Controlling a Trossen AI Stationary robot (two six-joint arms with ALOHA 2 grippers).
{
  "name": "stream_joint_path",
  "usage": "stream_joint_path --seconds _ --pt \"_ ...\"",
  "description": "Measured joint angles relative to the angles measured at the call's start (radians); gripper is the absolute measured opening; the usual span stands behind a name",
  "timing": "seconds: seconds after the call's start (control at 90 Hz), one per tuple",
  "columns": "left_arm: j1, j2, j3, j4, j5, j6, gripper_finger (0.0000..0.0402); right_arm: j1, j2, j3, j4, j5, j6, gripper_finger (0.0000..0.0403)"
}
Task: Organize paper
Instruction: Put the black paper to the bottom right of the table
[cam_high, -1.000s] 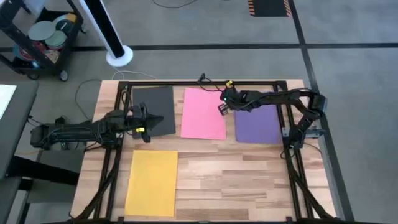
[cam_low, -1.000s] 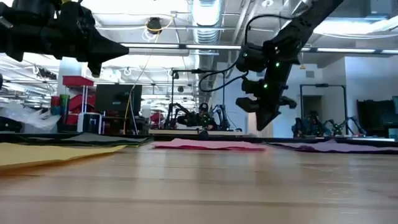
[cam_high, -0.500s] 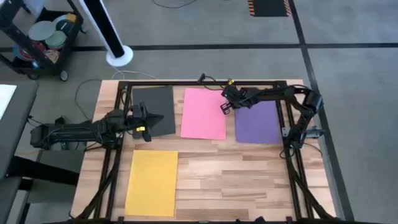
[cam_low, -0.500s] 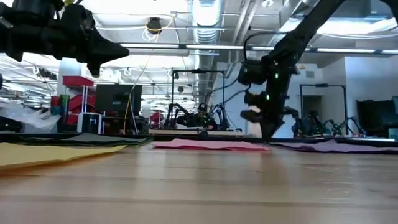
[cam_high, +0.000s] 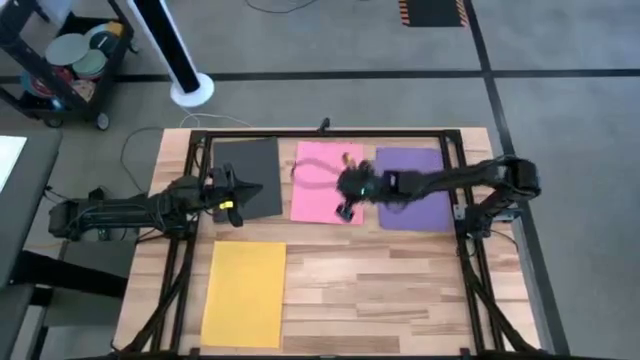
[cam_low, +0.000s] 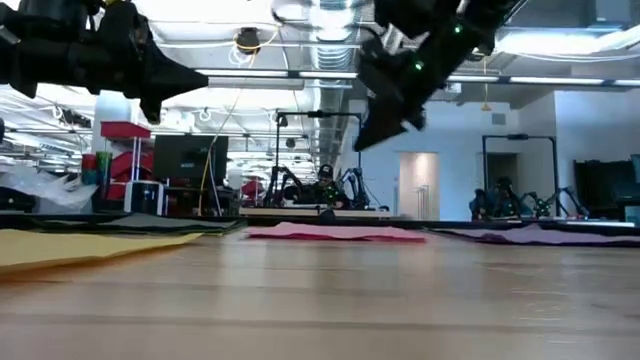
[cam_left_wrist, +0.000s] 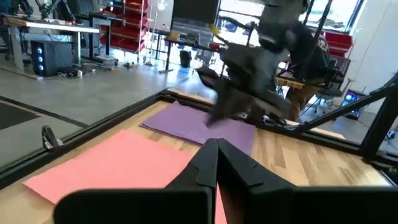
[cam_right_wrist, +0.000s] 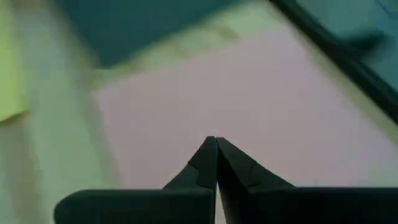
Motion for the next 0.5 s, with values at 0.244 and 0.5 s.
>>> stream_joint_path --seconds 0.244,0.5 --pt "0.073 0.0 0.0 -0.044 -0.049 -0.018 0.0 0.085 0.307 0.258 0.058 0.068 -0.242 0.0073" --pt "0.132 -0.03 -0.032 0.107 0.194 -0.064 0.0 0.054 0.529 0.546 0.029 0.048 -0.371 0.0146"
